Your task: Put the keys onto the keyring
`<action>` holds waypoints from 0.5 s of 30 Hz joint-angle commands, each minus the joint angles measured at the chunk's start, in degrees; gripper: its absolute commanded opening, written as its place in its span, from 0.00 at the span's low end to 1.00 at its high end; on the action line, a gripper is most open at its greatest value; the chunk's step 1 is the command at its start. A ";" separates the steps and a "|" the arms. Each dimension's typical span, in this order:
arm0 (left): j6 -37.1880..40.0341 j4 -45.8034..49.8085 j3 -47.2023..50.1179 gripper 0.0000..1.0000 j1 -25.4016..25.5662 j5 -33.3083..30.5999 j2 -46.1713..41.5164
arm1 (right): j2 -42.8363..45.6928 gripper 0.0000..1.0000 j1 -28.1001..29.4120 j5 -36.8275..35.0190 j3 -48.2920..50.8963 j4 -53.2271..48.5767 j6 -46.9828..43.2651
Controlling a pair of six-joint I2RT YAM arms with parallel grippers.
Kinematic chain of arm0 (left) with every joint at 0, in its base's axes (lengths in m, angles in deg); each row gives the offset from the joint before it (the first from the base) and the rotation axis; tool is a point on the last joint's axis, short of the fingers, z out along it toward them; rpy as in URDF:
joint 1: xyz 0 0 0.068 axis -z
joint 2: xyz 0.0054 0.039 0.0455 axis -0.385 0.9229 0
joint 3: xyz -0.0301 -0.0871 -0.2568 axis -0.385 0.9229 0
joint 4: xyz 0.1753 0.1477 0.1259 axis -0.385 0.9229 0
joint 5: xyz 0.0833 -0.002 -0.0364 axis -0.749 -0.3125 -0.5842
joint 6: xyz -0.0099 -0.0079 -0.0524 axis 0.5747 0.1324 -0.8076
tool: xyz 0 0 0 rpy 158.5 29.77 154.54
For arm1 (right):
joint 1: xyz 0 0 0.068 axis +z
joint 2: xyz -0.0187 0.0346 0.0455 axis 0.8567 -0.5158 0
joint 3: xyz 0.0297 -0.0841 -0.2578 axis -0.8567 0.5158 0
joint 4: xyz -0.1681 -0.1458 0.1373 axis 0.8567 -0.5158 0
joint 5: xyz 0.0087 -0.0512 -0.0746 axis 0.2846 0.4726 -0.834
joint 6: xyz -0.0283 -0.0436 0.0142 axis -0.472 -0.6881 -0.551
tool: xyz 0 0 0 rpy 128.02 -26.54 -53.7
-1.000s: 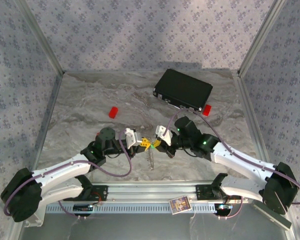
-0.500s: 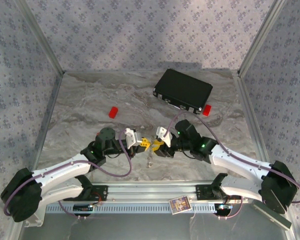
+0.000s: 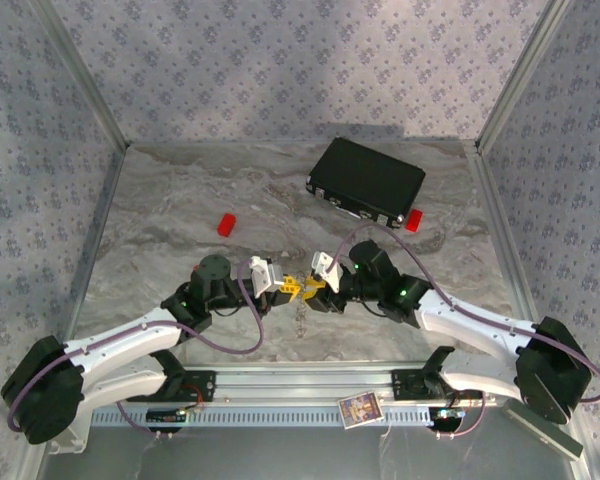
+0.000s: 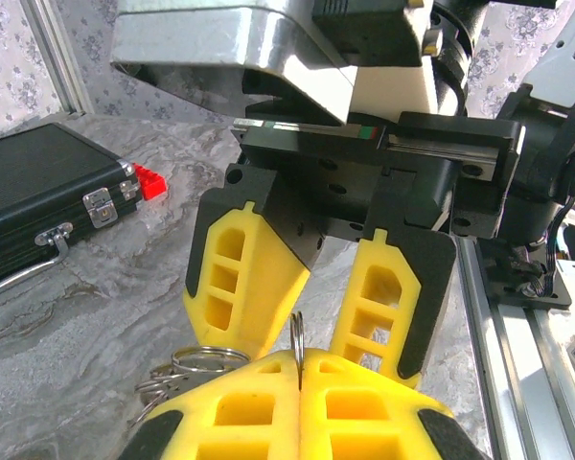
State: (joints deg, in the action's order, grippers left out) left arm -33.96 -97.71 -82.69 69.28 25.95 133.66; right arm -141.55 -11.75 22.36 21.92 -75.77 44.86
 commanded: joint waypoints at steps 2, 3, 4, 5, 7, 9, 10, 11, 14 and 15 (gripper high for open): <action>-0.20 -4.18 -0.46 0.00 0.29 0.35 -1.24 | -0.45 0.40 0.60 -3.55 1.03 1.23 -0.04; -0.11 -4.11 -0.42 0.00 0.29 0.19 -1.30 | -0.46 0.40 0.61 -4.27 1.19 1.07 -0.45; -0.11 -4.09 -0.33 0.00 0.28 0.25 -1.37 | -0.53 0.40 0.78 -4.68 1.33 0.87 -0.76; -0.11 -4.05 -0.28 0.00 0.30 0.14 -1.43 | -0.54 0.40 0.83 -4.92 1.39 0.76 -0.94; -0.05 -3.85 -0.20 0.00 0.29 0.01 -1.51 | -0.47 0.37 0.91 -5.02 1.40 0.86 -1.05; -0.11 -3.81 -0.19 0.00 0.29 0.00 -1.63 | -0.29 0.34 1.05 -5.04 1.41 1.23 -1.04; -0.11 -3.67 -0.19 0.00 0.25 0.00 -1.64 | -0.12 0.31 1.25 -5.30 1.48 1.56 -1.06; -0.11 -3.56 -0.19 0.00 0.26 -0.06 -1.73 | 0.21 0.29 1.37 -5.53 1.61 1.77 -1.20; -0.11 -3.47 -0.11 0.00 0.30 -0.07 -1.78 | 1.27 0.28 1.82 -7.07 1.90 2.54 -1.75; -0.06 -3.50 -0.11 0.00 0.29 -0.06 -1.82 | 1.60 0.30 1.92 -7.26 2.11 2.80 -1.84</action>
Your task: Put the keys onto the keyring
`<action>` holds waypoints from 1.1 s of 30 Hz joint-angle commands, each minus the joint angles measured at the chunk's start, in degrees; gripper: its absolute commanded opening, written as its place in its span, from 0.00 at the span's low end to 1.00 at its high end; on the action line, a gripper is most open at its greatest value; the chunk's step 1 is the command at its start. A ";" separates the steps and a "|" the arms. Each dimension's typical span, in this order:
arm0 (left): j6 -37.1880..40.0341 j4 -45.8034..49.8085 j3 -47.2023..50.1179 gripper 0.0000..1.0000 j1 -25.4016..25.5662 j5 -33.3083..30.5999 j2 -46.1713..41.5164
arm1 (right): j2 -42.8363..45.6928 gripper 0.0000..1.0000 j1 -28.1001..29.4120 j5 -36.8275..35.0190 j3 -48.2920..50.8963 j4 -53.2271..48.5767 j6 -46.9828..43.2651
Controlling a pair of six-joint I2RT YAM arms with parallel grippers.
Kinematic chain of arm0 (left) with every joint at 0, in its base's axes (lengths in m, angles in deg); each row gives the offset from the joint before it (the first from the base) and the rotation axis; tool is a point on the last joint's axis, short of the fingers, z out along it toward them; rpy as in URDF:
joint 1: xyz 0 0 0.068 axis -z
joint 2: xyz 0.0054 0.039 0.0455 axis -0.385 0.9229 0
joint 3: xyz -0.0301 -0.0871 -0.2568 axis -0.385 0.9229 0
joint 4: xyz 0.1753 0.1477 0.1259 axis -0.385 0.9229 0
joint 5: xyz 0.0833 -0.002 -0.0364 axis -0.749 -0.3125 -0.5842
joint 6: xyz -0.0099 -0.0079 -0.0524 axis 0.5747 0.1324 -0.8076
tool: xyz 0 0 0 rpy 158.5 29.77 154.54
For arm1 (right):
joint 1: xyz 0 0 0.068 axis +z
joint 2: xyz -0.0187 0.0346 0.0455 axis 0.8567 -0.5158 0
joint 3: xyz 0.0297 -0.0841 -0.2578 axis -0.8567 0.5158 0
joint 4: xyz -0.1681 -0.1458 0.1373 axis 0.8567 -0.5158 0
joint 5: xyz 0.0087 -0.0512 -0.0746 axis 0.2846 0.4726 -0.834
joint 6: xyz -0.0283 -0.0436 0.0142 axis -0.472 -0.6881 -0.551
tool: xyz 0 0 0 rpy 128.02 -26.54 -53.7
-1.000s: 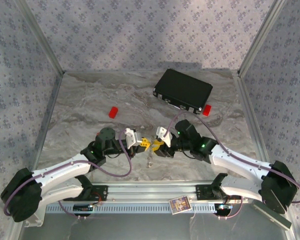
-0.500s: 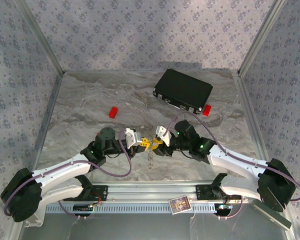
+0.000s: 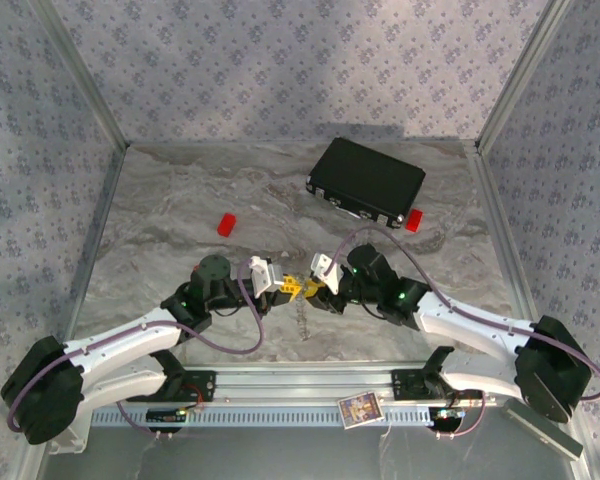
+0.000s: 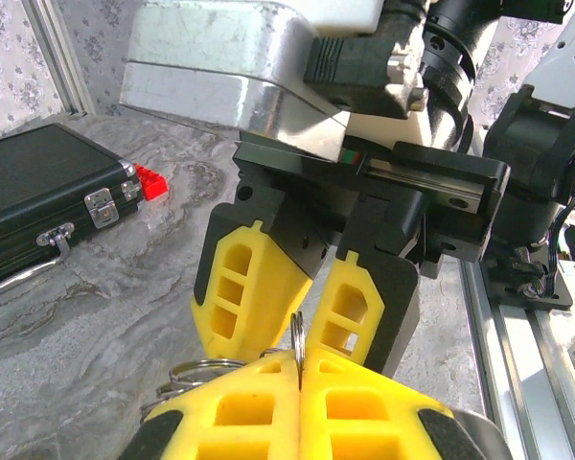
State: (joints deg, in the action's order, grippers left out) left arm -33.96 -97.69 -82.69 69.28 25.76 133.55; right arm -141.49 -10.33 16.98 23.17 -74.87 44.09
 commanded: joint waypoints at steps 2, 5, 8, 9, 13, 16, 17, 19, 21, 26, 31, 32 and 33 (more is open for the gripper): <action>-0.11 -3.45 -0.13 0.00 0.30 0.11 -1.66 | 1.79 0.34 0.60 -1.81 0.94 2.10 -1.18; -0.11 -3.50 -0.19 0.00 0.26 0.11 -1.75 | 1.69 0.34 0.78 -1.41 0.94 2.18 -1.35; -0.06 -3.50 -0.15 0.00 0.30 0.16 -1.80 | 1.32 0.33 0.91 -1.53 1.16 3.03 -1.35; -0.09 -3.50 -0.17 0.00 0.24 0.20 -1.80 | 1.24 0.32 0.96 -1.61 1.17 3.22 -1.35; 0.02 -3.02 -0.18 0.00 0.30 0.04 -2.11 | 1.38 0.17 1.05 -2.14 1.18 3.12 -1.46; 0.21 -2.63 -0.19 0.00 0.30 -0.23 -2.23 | 2.71 0.08 1.06 -2.17 0.95 2.02 -1.93; 0.32 -2.58 -0.19 0.00 0.28 -0.32 -2.19 | 3.18 0.06 1.06 -2.35 0.71 1.21 -2.24; 0.46 -2.35 -0.28 0.00 0.25 -1.02 -2.24 | 4.57 0.03 1.05 -2.82 -0.12 -1.19 -3.04; 0.68 -2.05 -0.37 0.00 0.29 -1.62 -2.17 | 6.06 0.00 1.04 -3.35 -0.94 -3.56 -3.94; 1.70 -0.57 -0.94 0.00 0.30 -1.95 -2.01 | 9.53 0.00 1.06 -4.86 -2.84 -8.29 -6.06; 2.51 0.95 -1.61 0.00 0.29 -3.00 -1.62 | 11.89 0.00 1.08 -5.84 -4.11 -11.24 -7.30; 2.57 1.01 -1.64 0.00 0.29 -3.13 -1.47 | 12.11 0.00 1.05 -5.93 -4.28 -11.52 -7.37; 2.56 0.99 -1.77 0.00 0.30 -3.34 -1.23 | 12.26 0.00 1.04 -6.02 -4.41 -11.84 -7.52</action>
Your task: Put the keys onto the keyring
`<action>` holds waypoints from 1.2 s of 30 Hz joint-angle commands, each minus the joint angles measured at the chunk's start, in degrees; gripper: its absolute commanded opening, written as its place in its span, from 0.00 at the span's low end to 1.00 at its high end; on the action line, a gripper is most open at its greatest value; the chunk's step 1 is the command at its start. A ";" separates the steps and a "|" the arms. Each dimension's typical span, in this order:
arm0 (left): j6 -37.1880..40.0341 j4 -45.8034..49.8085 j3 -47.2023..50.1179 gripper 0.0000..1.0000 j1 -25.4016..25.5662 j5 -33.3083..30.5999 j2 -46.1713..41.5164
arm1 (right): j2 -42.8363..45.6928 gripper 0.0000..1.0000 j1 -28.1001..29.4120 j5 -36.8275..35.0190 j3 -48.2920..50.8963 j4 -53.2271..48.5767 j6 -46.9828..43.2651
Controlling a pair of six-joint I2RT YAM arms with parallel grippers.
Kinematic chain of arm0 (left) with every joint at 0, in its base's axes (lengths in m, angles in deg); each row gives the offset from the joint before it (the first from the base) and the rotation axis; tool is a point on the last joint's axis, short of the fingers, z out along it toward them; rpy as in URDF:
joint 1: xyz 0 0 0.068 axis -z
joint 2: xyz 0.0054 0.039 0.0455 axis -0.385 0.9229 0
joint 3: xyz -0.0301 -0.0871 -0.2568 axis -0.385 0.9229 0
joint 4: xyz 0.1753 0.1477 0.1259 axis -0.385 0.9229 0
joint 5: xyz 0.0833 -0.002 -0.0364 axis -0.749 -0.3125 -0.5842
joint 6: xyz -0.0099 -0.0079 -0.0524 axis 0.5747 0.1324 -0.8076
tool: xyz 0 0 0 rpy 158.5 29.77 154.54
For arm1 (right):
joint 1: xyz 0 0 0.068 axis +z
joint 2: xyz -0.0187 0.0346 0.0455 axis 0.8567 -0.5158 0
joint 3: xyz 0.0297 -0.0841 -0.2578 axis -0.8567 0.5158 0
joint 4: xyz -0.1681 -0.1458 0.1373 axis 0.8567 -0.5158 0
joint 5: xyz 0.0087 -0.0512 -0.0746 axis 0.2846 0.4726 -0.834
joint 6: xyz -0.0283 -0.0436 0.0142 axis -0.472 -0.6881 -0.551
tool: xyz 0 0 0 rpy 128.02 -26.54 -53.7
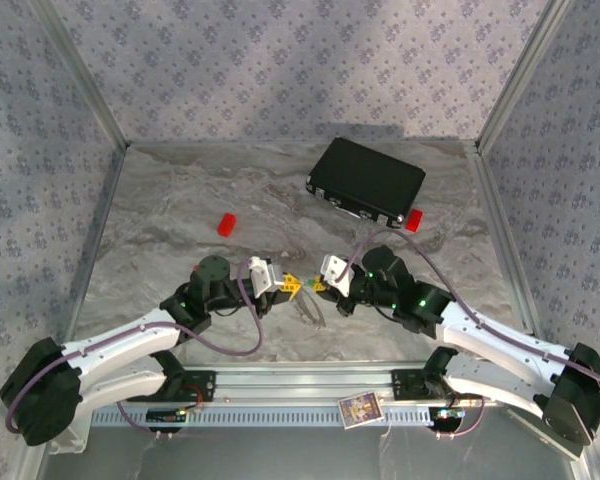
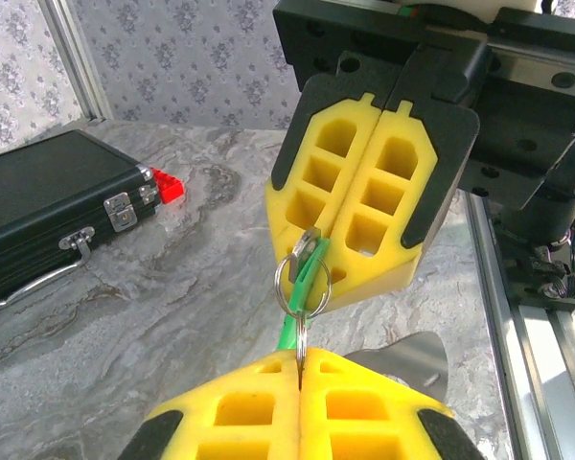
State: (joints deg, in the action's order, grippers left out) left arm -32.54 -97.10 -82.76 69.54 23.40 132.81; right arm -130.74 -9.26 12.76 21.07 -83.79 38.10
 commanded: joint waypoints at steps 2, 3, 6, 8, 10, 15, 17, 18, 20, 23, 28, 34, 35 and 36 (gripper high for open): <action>1.11 0.65 -1.97 0.00 0.02 -0.83 0.03 | 1.64 0.00 0.05 -1.98 -2.95 -3.47 -1.92; 1.09 0.75 -2.10 0.02 0.03 -0.75 0.25 | 1.47 0.00 0.11 -2.21 -3.36 -3.83 -2.08; 0.65 0.40 -2.11 0.22 0.02 -1.18 0.28 | 1.27 0.00 0.14 -2.69 -4.64 -4.88 -2.73; -0.18 -0.79 -1.50 0.36 0.00 -1.82 -0.44 | 1.11 0.00 0.23 -3.15 -5.64 -5.64 -3.24; -0.90 -1.34 -1.01 0.43 0.03 -3.44 -1.56 | 0.68 0.00 0.32 -3.48 -6.56 -6.05 -3.74; -2.24 0.13 0.20 0.51 0.04 -13.62 -6.79 | -2.11 0.00 0.66 -3.07 -9.39 -6.90 -5.47; -3.46 1.33 0.57 0.54 -0.05 -20.56 -9.84 | -3.86 0.00 1.04 -2.76 -10.72 -5.82 -5.69; -4.34 2.25 0.66 0.57 -0.07 -25.10 -11.56 | -5.09 0.00 1.44 -2.53 -11.37 -4.64 -5.71; -6.17 4.32 0.60 0.58 -0.19 -33.82 -14.97 | -7.67 0.00 2.53 -1.92 -12.79 -1.82 -5.63; -9.70 8.35 0.84 0.64 -1.03 -47.30 -20.68 | -13.01 0.00 4.55 -1.48 -15.51 4.10 -5.00; -22.68 18.18 -1.11 0.74 -6.67 -59.51 -30.33 | -22.19 0.00 5.84 0.28 -18.68 14.19 0.16; -30.23 26.40 -2.68 0.76 -13.25 -55.80 -31.04 | -28.83 0.00 5.65 -5.85 -18.20 13.27 0.83; -30.96 26.74 -2.44 0.76 -13.53 -55.69 -30.48 | -29.17 0.00 5.58 -7.24 -18.15 11.81 0.50; -31.81 26.95 -2.18 0.76 -13.75 -55.52 -29.77 | -29.45 0.00 5.43 -8.62 -17.91 10.30 0.16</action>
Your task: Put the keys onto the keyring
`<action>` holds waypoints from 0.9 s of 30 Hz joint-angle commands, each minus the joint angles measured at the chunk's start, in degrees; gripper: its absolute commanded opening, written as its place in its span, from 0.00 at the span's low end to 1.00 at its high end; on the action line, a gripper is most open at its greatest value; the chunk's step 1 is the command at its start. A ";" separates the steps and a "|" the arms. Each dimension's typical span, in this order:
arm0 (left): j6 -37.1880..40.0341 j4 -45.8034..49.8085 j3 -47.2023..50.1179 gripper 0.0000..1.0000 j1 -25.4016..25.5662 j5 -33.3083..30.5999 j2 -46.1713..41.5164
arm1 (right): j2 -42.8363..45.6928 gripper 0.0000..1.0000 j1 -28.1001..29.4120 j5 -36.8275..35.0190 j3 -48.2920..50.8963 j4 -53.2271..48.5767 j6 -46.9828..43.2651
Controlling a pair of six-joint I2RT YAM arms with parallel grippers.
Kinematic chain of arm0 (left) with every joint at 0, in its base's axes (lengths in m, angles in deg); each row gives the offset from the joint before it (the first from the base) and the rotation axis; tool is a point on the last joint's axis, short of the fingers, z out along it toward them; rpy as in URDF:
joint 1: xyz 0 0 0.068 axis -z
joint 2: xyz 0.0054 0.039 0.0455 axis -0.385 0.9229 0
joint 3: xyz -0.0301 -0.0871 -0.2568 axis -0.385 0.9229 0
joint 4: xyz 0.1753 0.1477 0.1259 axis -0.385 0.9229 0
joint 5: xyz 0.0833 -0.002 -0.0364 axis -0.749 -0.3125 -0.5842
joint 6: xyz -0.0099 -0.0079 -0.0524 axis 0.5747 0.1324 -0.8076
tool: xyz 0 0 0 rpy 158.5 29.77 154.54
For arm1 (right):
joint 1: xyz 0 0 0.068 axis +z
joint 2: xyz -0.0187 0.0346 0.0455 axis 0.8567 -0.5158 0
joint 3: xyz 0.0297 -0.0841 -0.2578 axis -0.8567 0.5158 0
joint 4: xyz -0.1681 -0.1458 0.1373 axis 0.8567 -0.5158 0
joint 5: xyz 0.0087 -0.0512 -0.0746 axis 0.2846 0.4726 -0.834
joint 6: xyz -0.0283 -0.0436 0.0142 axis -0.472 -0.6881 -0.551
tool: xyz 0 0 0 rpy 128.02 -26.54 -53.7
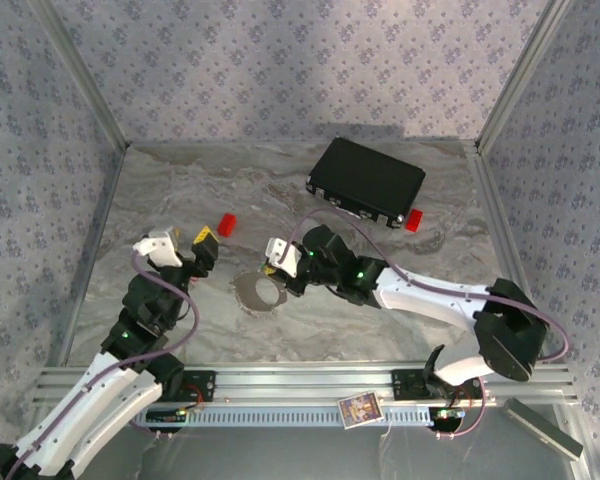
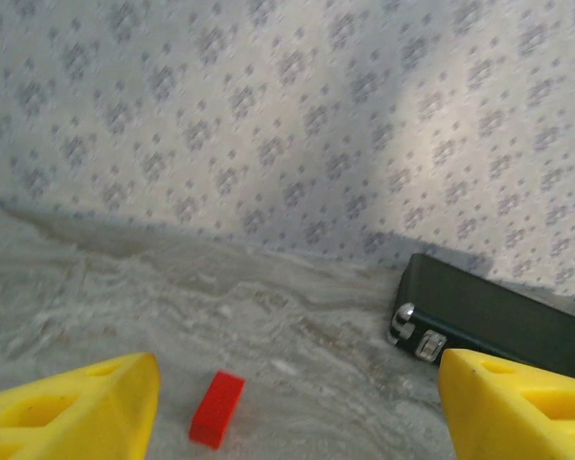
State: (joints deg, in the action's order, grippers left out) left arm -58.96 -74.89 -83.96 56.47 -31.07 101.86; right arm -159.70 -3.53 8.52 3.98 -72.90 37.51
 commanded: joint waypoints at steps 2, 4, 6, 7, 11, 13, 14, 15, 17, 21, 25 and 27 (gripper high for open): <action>-6.65 4.50 -0.61 0.77 -0.95 -0.47 2.53 | -0.45 0.00 -0.68 -7.17 -0.41 -4.13 -0.05; -6.77 3.04 -0.43 0.77 -1.12 1.99 4.26 | 0.02 0.00 -1.54 -7.79 0.13 -8.20 -1.09; -6.48 1.79 -0.65 0.78 -1.19 4.66 6.17 | 0.78 0.00 -2.45 -8.90 0.99 -11.01 -2.34; -6.40 1.58 -0.98 0.78 -1.19 5.58 7.33 | 0.99 0.00 -2.96 -9.59 1.33 -12.39 -3.04; -6.13 1.27 -2.13 0.78 -1.25 8.09 11.16 | 1.01 0.00 -5.19 -11.41 2.08 -17.37 -6.72; -6.21 0.98 -2.35 0.79 -1.25 8.60 12.42 | 1.07 0.00 -6.07 -12.56 2.51 -19.77 -8.94; -6.29 0.87 -2.35 0.79 -1.29 8.73 12.78 | 0.97 0.00 -6.48 -13.19 2.84 -20.79 -9.74; -6.37 0.66 -2.31 0.79 -1.26 8.79 13.16 | 0.81 0.00 -6.77 -13.93 3.00 -21.89 -10.21; -6.73 0.36 -2.17 0.79 -1.34 8.74 13.78 | 0.66 0.00 -7.08 -15.46 3.53 -23.65 -10.80; -7.27 -0.40 -2.05 0.79 -1.53 9.11 15.02 | 0.54 0.00 -6.82 -17.49 3.95 -26.89 -12.10; -7.54 -0.90 -2.44 0.79 -1.61 9.45 16.43 | -0.77 0.00 -5.46 -19.38 3.25 -30.81 -12.79; -7.54 -1.17 -2.65 0.79 -1.63 9.57 16.94 | -1.71 0.00 -4.93 -21.44 2.96 -32.85 -12.72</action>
State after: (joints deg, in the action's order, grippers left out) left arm -65.67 -73.74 -84.35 55.22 -22.66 118.38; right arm -160.26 -9.26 -9.40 7.74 -100.57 26.11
